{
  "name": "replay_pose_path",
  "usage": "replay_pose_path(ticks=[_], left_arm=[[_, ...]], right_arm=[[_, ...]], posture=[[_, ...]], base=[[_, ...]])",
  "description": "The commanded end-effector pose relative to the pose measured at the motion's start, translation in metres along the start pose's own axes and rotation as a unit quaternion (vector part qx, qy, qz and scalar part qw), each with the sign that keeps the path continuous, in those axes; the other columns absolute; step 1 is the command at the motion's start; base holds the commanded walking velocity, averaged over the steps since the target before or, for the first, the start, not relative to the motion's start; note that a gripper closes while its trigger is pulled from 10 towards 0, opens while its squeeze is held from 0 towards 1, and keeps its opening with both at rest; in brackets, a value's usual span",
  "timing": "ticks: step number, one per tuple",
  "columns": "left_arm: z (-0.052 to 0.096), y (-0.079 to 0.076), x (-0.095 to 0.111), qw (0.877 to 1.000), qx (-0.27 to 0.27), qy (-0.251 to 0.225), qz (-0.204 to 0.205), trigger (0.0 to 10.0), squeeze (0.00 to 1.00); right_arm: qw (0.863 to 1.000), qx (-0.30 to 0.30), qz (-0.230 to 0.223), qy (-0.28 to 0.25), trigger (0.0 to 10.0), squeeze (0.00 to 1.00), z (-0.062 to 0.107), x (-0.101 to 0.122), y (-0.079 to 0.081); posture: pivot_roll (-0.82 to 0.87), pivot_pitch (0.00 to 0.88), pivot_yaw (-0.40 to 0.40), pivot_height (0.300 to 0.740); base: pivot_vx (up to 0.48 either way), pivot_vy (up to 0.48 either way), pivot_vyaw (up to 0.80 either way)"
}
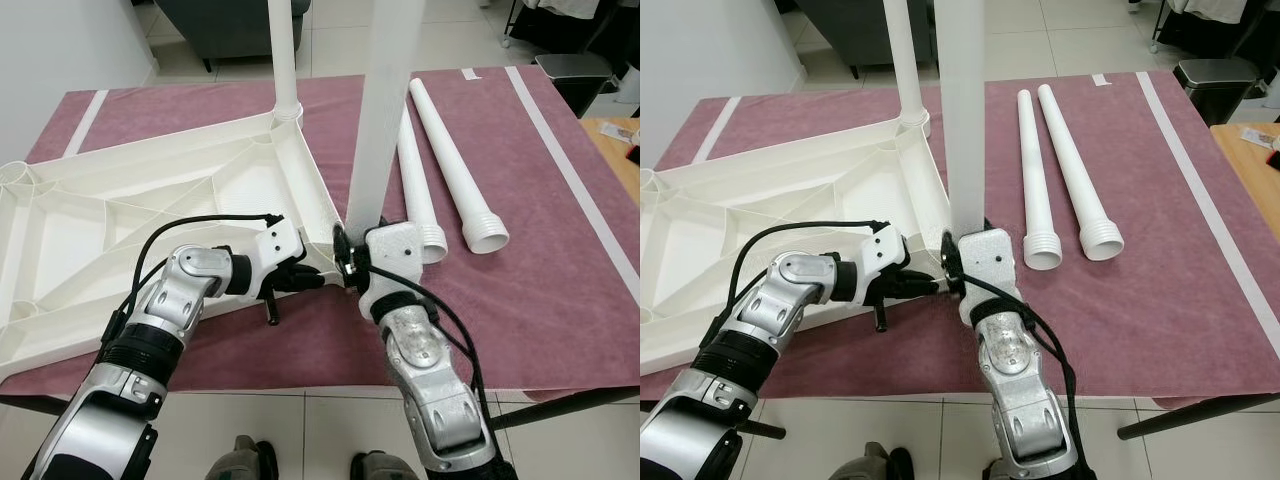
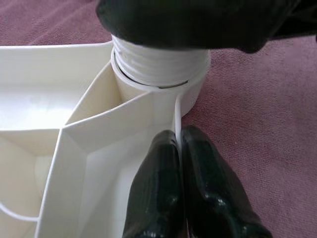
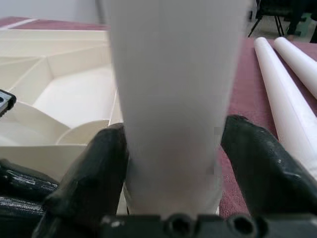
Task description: Building children table
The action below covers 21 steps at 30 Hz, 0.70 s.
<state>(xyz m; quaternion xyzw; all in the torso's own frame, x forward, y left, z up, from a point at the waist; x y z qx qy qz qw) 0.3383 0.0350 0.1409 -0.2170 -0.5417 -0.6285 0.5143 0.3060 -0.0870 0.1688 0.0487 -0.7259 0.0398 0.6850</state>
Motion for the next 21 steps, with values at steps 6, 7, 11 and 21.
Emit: replay_pose_path(ticks=[6, 7, 11, 21], left_arm=[[0.006, 0.019, 0.0, 0.998, 0.069, 0.005, 0.001, 0.0, 0.0], [0.006, 0.019, 0.0, 0.998, 0.069, 0.005, 0.001, 0.0, 0.0], [0.006, 0.019, 0.0, 0.998, 0.069, 0.004, 0.002, 0.0, 0.0], [0.005, 0.017, -0.001, 0.998, 0.068, 0.004, 0.004, 0.0, 0.0]], right_arm=[[0.99, -0.052, 0.022, 0.127, 10.0, 1.0, 0.01, -0.059, -0.027], [0.992, -0.044, 0.016, 0.117, 10.0, 0.48, 0.009, -0.055, -0.024], [0.994, -0.033, 0.006, 0.101, 10.0, 0.0, 0.007, -0.049, -0.021], [0.999, -0.003, -0.006, 0.039, 6.8, 0.0, -0.001, -0.023, -0.015]], posture=[[-0.09, 0.167, 0.122, 0.74], [-0.09, 0.167, 0.122, 0.74], [-0.09, 0.166, 0.122, 0.74], [-0.09, 0.163, 0.123, 0.74]], base=[[0.0, 0.0, 0.0], [0.0, 0.0, 0.0], [0.0, 0.0, 0.0], [0.0, 0.0, 0.0]])
Point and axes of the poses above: a point about 5 cm out from each wrist's last joint towards the gripper, its own z axis pointing back from the gripper into the wrist, its own x axis along the axis of the wrist's last joint, y = z × x, the point moved 5 cm from there along -z, pointing out of the wrist towards the gripper, and after that the axes turned 13 degrees about -z, right-handed, at the moved point
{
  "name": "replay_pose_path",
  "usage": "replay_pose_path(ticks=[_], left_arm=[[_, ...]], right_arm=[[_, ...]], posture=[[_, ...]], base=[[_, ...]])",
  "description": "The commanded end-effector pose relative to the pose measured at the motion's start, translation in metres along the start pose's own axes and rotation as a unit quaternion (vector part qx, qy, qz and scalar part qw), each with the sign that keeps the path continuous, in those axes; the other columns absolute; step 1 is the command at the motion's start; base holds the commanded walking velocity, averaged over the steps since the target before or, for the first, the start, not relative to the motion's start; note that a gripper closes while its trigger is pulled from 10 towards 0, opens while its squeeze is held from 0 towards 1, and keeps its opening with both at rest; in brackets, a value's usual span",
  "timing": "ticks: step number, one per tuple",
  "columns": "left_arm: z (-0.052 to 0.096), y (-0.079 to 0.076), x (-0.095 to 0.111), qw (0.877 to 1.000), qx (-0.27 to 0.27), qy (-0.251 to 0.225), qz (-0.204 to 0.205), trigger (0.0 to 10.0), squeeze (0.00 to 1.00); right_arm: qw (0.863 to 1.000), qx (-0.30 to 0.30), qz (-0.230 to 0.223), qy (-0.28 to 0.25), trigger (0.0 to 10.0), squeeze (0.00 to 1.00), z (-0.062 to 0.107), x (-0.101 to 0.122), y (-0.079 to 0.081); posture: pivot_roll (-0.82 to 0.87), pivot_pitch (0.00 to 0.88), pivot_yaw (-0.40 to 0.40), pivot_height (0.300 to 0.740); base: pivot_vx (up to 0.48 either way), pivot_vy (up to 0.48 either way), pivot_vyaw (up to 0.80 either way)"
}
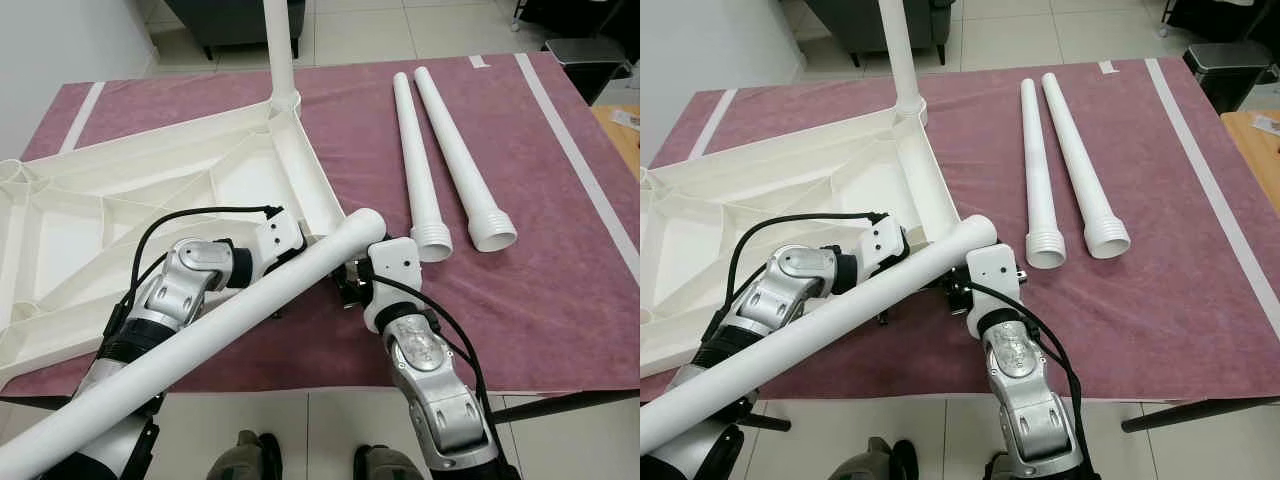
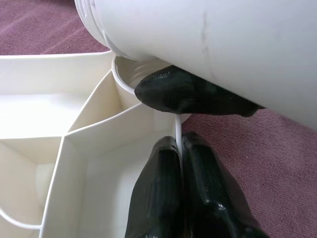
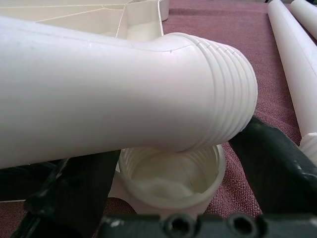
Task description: Building children table
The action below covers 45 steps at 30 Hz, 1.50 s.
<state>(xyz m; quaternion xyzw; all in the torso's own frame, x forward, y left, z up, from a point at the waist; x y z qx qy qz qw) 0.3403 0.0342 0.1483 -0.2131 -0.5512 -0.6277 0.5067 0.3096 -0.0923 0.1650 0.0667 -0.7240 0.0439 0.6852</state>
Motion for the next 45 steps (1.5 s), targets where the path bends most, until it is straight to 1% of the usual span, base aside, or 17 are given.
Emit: replay_pose_path(ticks=[1, 6, 7, 8, 9, 12, 13, 14, 19, 20, 21, 26, 35, 38, 40, 44, 45], left_arm=[[0.004, 0.012, -0.007, 0.998, 0.061, 0.012, 0.012, 0.0, 0.0], [0.004, 0.011, -0.007, 0.998, 0.061, 0.012, 0.012, 0.0, 0.0], [0.004, 0.012, -0.007, 0.998, 0.066, 0.012, 0.012, 0.0, 0.0], [0.004, 0.012, -0.007, 0.998, 0.066, 0.012, 0.012, 0.0, 0.0], [0.004, 0.014, -0.006, 0.997, 0.073, 0.012, 0.01, 10.0, 0.0], [0.004, 0.015, -0.006, 0.997, 0.078, 0.012, 0.007, 10.0, 0.0], [0.004, 0.016, -0.005, 0.997, 0.082, 0.011, 0.006, 10.0, 0.0], [0.004, 0.017, -0.005, 0.996, 0.084, 0.01, 0.005, 10.0, 0.51], [0.005, 0.02, -0.004, 0.996, 0.09, 0.01, 0.005, 10.0, 0.44], [0.005, 0.021, -0.004, 0.996, 0.093, 0.01, 0.005, 10.0, 0.15], [0.005, 0.021, -0.003, 0.995, 0.095, 0.009, 0.006, 10.0, 0.0], [0.005, 0.022, -0.003, 0.995, 0.097, 0.008, 0.01, 10.0, 0.0], [0.005, 0.021, -0.003, 0.996, 0.089, 0.006, 0.016, 10.0, 0.0], [0.004, 0.021, -0.002, 0.996, 0.086, 0.004, 0.018, 10.0, 0.0], [0.004, 0.021, -0.002, 0.996, 0.086, 0.004, 0.018, 10.0, 0.0], [0.004, 0.021, -0.002, 0.996, 0.086, 0.004, 0.019, 10.0, 0.0], [0.004, 0.021, -0.002, 0.996, 0.086, 0.004, 0.019, 10.0, 0.0]], right_arm=[[0.999, -0.019, 0.004, 0.038, 6.8, 0.0, 0.002, -0.019, -0.009], [0.999, -0.016, 0.009, 0.032, 6.8, 0.0, 0.002, -0.017, -0.009], [0.998, -0.022, 0.046, 0.025, 10.0, 0.0, 0.003, -0.016, -0.012], [0.998, -0.022, 0.046, 0.025, 10.0, 0.0, 0.003, -0.016, -0.012], [0.996, -0.028, 0.083, 0.02, 10.0, 0.0, 0.004, -0.016, -0.016], [0.993, -0.033, 0.108, 0.019, 10.0, 0.0, 0.005, -0.018, -0.019], [0.992, -0.031, 0.119, 0.022, 10.0, 1.0, 0.006, -0.019, -0.021], [0.992, -0.024, 0.124, 0.027, 10.0, 1.0, 0.007, -0.021, -0.022], [0.989, -0.006, 0.14, 0.041, 10.0, 1.0, 0.008, -0.024, -0.023], [0.987, -0.002, 0.152, 0.049, 10.0, 1.0, 0.009, -0.026, -0.026], [0.984, -0.009, 0.17, 0.054, 10.0, 0.0, 0.009, -0.026, -0.033], [0.971, -0.023, 0.232, 0.047, 10.0, 0.0, 0.012, -0.02, -0.048], [0.938, -0.009, 0.344, -0.052, 10.0, 0.0, 0.019, 0.016, -0.043], [0.916, 0.023, 0.388, -0.099, 10.0, 0.0, 0.02, 0.026, -0.029], [0.916, 0.023, 0.388, -0.099, 10.0, 0.0, 0.02, 0.026, -0.029], [0.899, 0.056, 0.418, -0.12, 10.0, 0.0, 0.022, 0.027, -0.018], [0.886, 0.074, 0.439, -0.131, 10.0, 0.0, 0.022, 0.026, -0.012]], posture=[[-0.09, 0.163, 0.123, 0.74], [-0.09, 0.163, 0.123, 0.74], [-0.09, 0.163, 0.124, 0.74], [-0.09, 0.163, 0.124, 0.74], [-0.09, 0.164, 0.124, 0.74], [-0.09, 0.164, 0.124, 0.74], [-0.09, 0.165, 0.125, 0.74], [-0.09, 0.166, 0.125, 0.74], [-0.09, 0.166, 0.125, 0.74], [-0.09, 0.166, 0.125, 0.74], [-0.09, 0.166, 0.124, 0.74], [-0.09, 0.166, 0.123, 0.74], [-0.09, 0.17, 0.135, 0.74], [-0.09, 0.17, 0.139, 0.74], [-0.09, 0.17, 0.139, 0.74], [-0.09, 0.17, 0.142, 0.74], [-0.09, 0.17, 0.142, 0.74]], base=[[0.0, 0.0, 0.0], [0.0, 0.0, 0.0], [0.0, 0.0, 0.0], [0.0, 0.0, 0.0], [0.0, 0.0, 0.0], [0.0, 0.0, 0.0], [0.0, 0.0, 0.0], [0.0, 0.0, 0.0], [0.0, 0.0, 0.0], [0.0, 0.0, 0.0], [0.0, 0.0, 0.0], [0.0, 0.0, 0.0], [0.0, 0.0, 0.0], [0.0, 0.0, 0.0], [0.0, 0.0, 0.0], [0.0, 0.0, 0.0], [0.0, 0.0, 0.0]])
Point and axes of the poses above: a point about 5 cm out from each wrist's last joint towards the gripper, its own z axis pointing back from the gripper into the wrist, its own x axis along the axis of the wrist's last joint, y = z × x, the point moved 5 cm from there along -z, pointing out of the wrist towards the gripper, and after that the axes turned 13 degrees about -z, right-handed, at the moved point
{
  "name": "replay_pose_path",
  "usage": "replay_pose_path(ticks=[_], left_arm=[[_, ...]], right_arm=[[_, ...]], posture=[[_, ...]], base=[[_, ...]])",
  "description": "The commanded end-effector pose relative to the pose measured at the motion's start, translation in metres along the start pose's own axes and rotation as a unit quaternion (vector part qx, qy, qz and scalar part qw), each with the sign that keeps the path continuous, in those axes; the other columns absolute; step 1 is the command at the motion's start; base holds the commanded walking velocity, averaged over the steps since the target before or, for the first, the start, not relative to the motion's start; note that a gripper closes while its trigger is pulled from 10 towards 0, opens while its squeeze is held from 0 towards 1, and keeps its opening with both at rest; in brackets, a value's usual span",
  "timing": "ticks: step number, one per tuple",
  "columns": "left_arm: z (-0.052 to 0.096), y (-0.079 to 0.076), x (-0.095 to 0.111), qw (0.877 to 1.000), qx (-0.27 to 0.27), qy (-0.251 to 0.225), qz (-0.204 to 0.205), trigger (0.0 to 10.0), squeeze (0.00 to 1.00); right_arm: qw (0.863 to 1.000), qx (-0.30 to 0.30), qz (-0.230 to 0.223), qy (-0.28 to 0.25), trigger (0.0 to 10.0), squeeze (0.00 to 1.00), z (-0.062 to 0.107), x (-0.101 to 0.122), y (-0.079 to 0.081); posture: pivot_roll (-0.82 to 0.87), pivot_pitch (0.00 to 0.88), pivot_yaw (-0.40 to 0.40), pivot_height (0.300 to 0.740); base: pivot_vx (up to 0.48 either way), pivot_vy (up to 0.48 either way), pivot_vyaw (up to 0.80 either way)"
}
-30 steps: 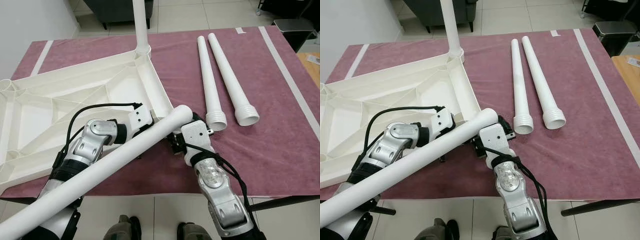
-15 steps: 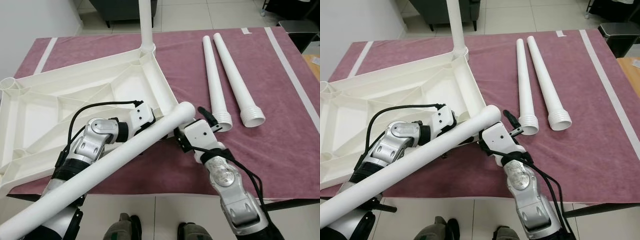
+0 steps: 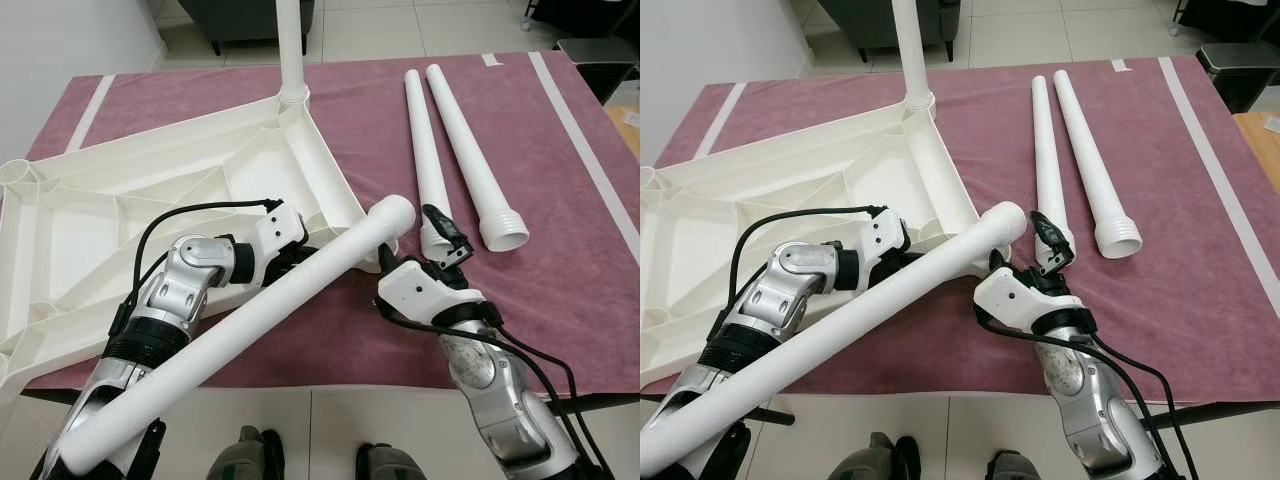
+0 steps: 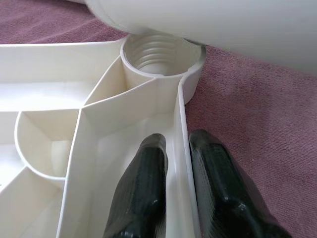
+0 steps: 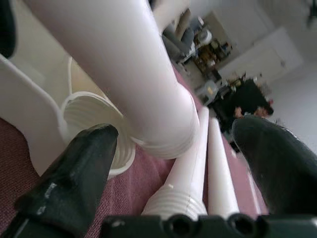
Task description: Building children table
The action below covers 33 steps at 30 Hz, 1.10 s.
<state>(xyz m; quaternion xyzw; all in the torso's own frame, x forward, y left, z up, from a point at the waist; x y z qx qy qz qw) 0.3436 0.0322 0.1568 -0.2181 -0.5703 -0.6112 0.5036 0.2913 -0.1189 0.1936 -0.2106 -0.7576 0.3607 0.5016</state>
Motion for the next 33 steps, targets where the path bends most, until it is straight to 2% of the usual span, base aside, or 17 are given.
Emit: replay_pose_path(ticks=[1, 7, 13, 21, 27, 33], left_arm=[[0.005, 0.015, -0.008, 0.997, 0.069, 0.023, 0.013, 10.0, 0.0], [0.005, 0.015, -0.008, 0.997, 0.069, 0.023, 0.015, 10.0, 0.0], [0.005, 0.016, -0.008, 0.997, 0.07, 0.022, 0.017, 10.0, 0.0], [0.004, 0.016, -0.008, 0.997, 0.073, 0.021, 0.019, 10.0, 0.0], [0.004, 0.016, -0.008, 0.997, 0.077, 0.022, 0.021, 10.0, 0.0], [0.004, 0.017, -0.008, 0.996, 0.078, 0.022, 0.023, 10.0, 0.0]], right_arm=[[0.998, 0.041, 0.033, -0.036, 10.0, 0.0, 0.0, 0.01, 0.015], [0.988, 0.122, 0.075, -0.063, 10.0, 0.0, 0.0, 0.013, 0.034], [0.975, 0.178, 0.105, -0.077, 10.0, 0.0, -0.004, 0.014, 0.041], [0.97, 0.193, 0.117, -0.089, 10.0, 0.0, -0.012, 0.014, 0.042], [0.964, 0.215, 0.12, -0.101, 10.0, 0.0, -0.011, 0.016, 0.051], [0.956, 0.238, 0.133, -0.113, 10.0, 0.0, -0.014, 0.019, 0.054]], posture=[[-0.09, 0.17, 0.142, 0.74], [-0.09, 0.169, 0.142, 0.74], [-0.09, 0.165, 0.142, 0.74], [-0.09, 0.161, 0.136, 0.74], [-0.08, 0.162, 0.137, 0.74], [-0.09, 0.162, 0.141, 0.74]], base=[[0.0, 0.0, 0.0], [0.0, 0.0, 0.0], [0.0, 0.0, 0.0], [0.0, 0.0, 0.0], [0.0, 0.0, 0.0], [0.0, 0.0, 0.0]])
Point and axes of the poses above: a point about 5 cm out from each wrist's last joint towards the gripper, its own z axis pointing back from the gripper into the wrist, its own x axis along the axis of the wrist's last joint, y = z × x, the point moved 5 cm from there along -z, pointing out of the wrist towards the gripper, and after that the axes turned 13 degrees about -z, right-handed, at the moved point
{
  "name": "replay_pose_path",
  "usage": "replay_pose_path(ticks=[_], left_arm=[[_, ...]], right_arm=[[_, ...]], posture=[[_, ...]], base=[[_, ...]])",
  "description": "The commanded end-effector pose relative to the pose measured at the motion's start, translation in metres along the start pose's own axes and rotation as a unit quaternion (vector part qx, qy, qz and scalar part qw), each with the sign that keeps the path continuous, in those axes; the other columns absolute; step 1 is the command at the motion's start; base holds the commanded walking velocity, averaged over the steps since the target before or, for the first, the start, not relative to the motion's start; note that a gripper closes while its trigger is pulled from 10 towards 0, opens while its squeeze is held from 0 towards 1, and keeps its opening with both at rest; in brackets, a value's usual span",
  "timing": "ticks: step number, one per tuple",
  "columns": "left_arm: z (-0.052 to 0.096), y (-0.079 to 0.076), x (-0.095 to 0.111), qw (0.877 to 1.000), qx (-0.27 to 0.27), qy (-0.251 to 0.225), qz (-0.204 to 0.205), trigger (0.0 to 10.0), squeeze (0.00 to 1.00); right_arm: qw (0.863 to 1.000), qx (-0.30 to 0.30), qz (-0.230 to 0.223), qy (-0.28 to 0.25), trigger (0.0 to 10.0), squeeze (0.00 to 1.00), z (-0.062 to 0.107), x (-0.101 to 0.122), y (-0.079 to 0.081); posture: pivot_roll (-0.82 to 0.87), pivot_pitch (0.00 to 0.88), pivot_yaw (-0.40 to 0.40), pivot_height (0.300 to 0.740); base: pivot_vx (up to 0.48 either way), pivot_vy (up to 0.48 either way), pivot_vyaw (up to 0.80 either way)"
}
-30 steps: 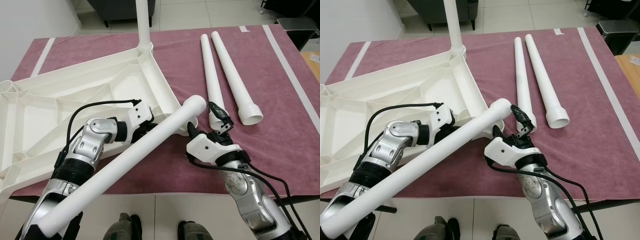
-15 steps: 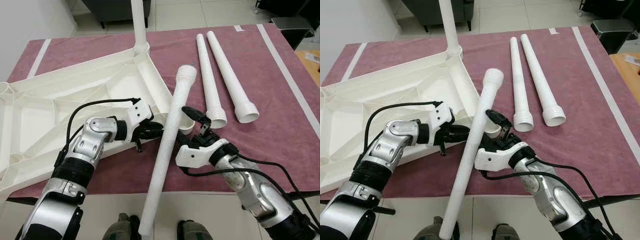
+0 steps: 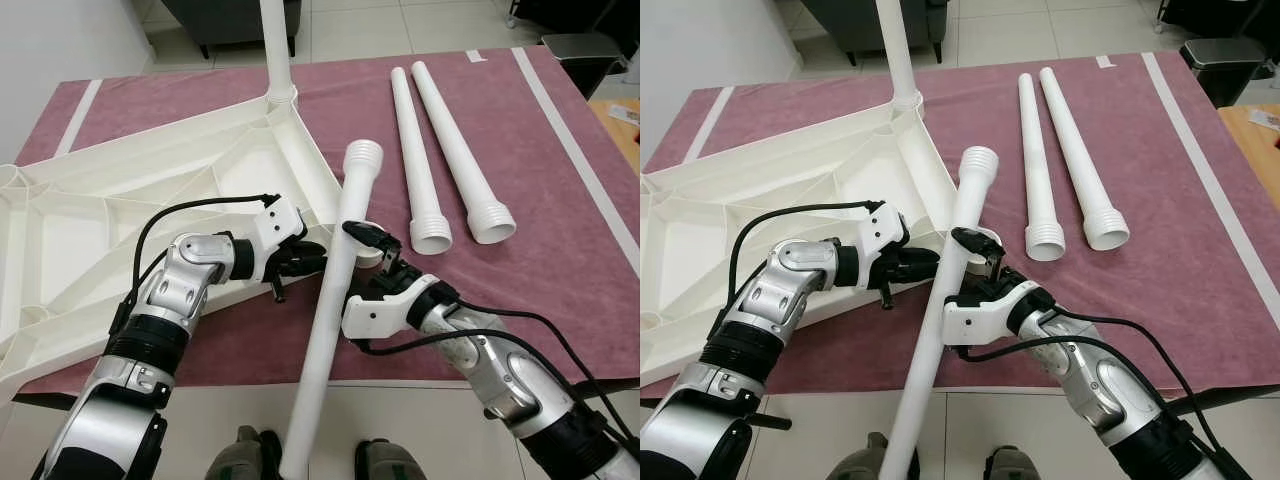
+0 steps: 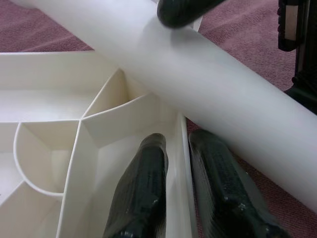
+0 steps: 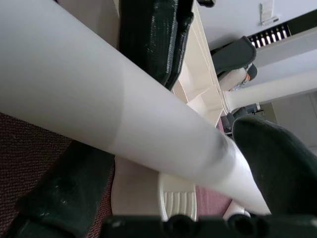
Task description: Building children table
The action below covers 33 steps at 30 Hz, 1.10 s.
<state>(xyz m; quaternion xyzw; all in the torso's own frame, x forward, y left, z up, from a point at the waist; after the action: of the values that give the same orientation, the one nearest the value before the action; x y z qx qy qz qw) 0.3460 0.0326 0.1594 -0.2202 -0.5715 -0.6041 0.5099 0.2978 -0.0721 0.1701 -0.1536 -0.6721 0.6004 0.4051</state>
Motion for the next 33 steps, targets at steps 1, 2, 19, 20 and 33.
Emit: replay_pose_path(ticks=[1, 2, 19, 20, 33], left_arm=[[0.004, 0.014, -0.009, 0.997, 0.074, 0.021, 0.014, 10.0, 0.0], [0.003, 0.015, -0.008, 0.997, 0.074, 0.02, 0.015, 10.0, 0.0], [0.004, 0.018, -0.001, 0.996, 0.083, 0.004, 0.023, 10.0, 0.0], [0.004, 0.018, -0.001, 0.996, 0.083, 0.004, 0.023, 10.0, 0.0], [0.041, 0.053, 0.021, 0.985, 0.156, -0.062, 0.045, 10.0, 0.0]], right_arm=[[1.0, 0.016, 0.004, -0.013, 10.0, 0.0, -0.001, 0.005, 0.005], [0.999, 0.03, 0.017, -0.019, 10.0, 0.0, -0.002, 0.006, 0.004], [0.986, 0.138, 0.082, -0.053, 0.0, 0.0, -0.015, 0.006, 0.002], [0.986, 0.138, 0.082, -0.053, 0.0, 0.0, -0.015, 0.006, 0.002], [0.992, 0.048, 0.079, -0.089, 9.5, 0.0, -0.014, 0.015, -0.032]], posture=[[-0.09, 0.162, 0.141, 0.74], [-0.09, 0.162, 0.142, 0.74], [-0.09, 0.166, 0.138, 0.74], [-0.09, 0.166, 0.138, 0.74], [-0.09, 0.168, 0.153, 0.74]], base=[[0.0, 0.0, 0.0], [0.0, 0.0, 0.0], [0.0, 0.0, 0.0], [0.0, 0.0, 0.0], [0.0, 0.0, 0.0]])
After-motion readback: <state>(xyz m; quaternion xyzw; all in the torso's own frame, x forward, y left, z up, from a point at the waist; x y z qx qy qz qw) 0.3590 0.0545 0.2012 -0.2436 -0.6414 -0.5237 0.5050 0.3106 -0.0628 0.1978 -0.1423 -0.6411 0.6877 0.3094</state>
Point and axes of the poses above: a point about 5 cm out from each wrist's last joint towards the gripper, its own z axis pointing back from the gripper into the wrist, its own x axis along the axis of the wrist's last joint, y = z × x, the point moved 5 cm from there along -z, pointing out of the wrist towards the gripper, and after that the axes turned 13 degrees about -z, right-handed, at the moved point
